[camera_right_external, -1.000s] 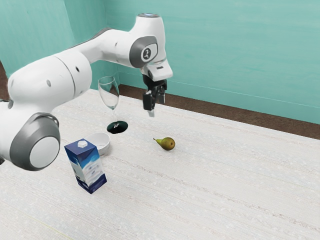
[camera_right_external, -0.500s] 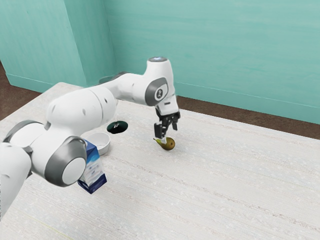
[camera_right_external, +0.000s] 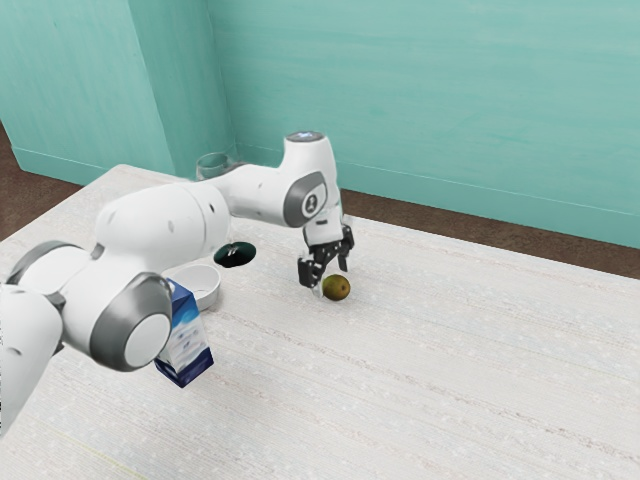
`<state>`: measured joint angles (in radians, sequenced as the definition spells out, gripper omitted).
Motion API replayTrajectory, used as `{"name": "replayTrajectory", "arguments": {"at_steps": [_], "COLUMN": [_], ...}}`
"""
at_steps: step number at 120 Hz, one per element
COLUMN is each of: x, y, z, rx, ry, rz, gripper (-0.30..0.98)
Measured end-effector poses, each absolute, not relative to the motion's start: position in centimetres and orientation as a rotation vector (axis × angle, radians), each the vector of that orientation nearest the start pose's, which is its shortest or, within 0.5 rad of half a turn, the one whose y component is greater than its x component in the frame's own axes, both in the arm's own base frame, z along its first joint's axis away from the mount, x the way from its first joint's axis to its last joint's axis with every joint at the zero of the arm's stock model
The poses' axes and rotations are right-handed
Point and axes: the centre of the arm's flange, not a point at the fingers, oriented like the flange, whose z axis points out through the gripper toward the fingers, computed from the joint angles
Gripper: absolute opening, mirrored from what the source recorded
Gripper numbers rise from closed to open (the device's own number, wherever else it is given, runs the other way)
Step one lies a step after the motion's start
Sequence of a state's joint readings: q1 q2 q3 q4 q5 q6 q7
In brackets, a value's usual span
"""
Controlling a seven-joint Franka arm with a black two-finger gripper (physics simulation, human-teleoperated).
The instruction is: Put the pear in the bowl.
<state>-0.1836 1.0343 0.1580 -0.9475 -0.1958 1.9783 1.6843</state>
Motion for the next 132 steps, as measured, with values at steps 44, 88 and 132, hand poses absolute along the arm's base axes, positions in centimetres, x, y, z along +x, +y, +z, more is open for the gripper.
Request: {"name": "replayTrajectory", "arguments": {"at_steps": [44, 88, 132], "x": [78.2, 77.1, 72.0], "y": [-8.3, -8.0, 3.9], "z": [23.2, 29.7, 39.0], "rx": [-2.045, -2.033, -2.201], "ry": [2.441, 2.443, 2.281], "rz": [-0.069, -0.160, -0.226], "gripper": [0.49, 0.21, 0.17]}}
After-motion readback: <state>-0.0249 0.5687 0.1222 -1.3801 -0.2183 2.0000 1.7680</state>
